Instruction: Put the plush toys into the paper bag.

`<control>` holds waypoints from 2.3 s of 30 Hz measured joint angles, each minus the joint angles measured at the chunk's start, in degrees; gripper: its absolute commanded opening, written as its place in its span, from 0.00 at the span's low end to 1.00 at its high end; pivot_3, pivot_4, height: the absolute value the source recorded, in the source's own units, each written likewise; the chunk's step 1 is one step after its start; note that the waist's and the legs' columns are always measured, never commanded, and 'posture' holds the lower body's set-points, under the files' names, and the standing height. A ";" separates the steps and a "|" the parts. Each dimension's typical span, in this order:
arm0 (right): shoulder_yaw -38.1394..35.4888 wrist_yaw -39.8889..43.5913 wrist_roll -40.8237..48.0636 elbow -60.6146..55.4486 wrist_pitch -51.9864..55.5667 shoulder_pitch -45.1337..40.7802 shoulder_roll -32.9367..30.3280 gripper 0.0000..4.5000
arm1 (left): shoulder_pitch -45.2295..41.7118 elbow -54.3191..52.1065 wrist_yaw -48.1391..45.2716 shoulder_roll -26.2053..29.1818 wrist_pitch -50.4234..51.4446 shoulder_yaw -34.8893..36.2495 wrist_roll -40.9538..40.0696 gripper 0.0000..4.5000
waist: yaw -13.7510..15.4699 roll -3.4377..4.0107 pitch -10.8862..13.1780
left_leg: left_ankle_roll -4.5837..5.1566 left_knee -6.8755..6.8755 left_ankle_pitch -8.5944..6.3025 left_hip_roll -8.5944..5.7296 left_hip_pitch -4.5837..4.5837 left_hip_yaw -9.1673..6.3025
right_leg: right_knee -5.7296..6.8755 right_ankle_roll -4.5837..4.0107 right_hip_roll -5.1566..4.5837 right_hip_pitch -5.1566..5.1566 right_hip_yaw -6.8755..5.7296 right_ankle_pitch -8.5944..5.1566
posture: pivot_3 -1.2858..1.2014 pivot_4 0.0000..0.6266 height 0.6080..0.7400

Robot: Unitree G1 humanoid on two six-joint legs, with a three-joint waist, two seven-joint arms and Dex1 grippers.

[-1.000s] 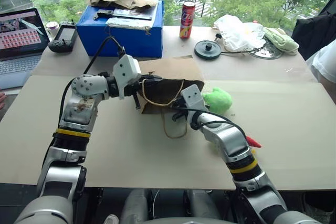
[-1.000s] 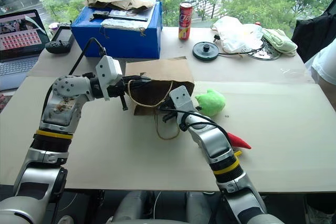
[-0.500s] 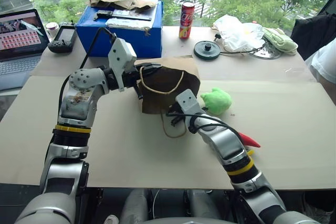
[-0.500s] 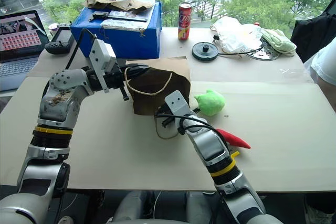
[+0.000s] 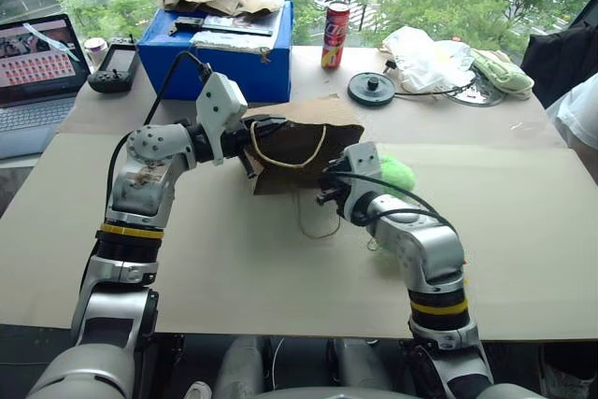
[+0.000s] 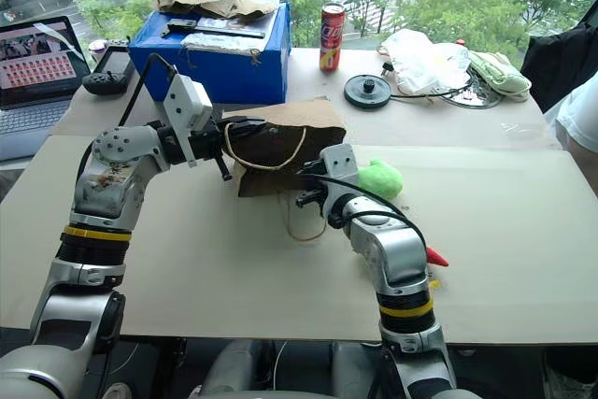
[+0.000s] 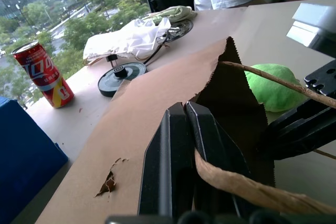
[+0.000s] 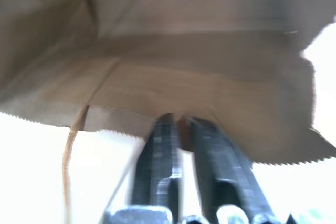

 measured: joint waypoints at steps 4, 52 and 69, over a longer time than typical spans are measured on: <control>-4.49 1.89 2.91 -4.73 3.75 0.22 -4.11 0.70 | -0.01 1.22 0.34 -0.07 -0.42 -0.11 0.43 0.00 | -0.08 0.00 0.00 | 0.00 -0.03 0.00 0.01 0.01 0.01 | -0.19 0.00 0.02 -0.02 0.01 0.00 | 0.52 0.24 0.99; 2.71 6.28 -4.77 -2.39 -3.85 2.60 -20.35 0.01 | -2.14 3.36 1.39 -1.04 -1.16 0.35 0.26 0.00 | -0.15 0.02 0.02 | 0.01 -0.09 0.00 0.01 -0.01 0.01 | -0.29 0.00 0.04 -0.08 0.07 -0.01 | 0.52 0.24 0.99; 15.55 16.73 3.81 -13.20 -1.21 -9.79 -26.89 0.01 | -3.03 4.56 1.07 -1.59 -0.53 0.57 0.09 0.00 | -0.13 0.00 0.02 | 0.01 -0.03 0.00 0.02 0.02 0.01 | -0.28 -0.02 0.07 -0.07 0.07 -0.02 | 0.52 0.24 0.99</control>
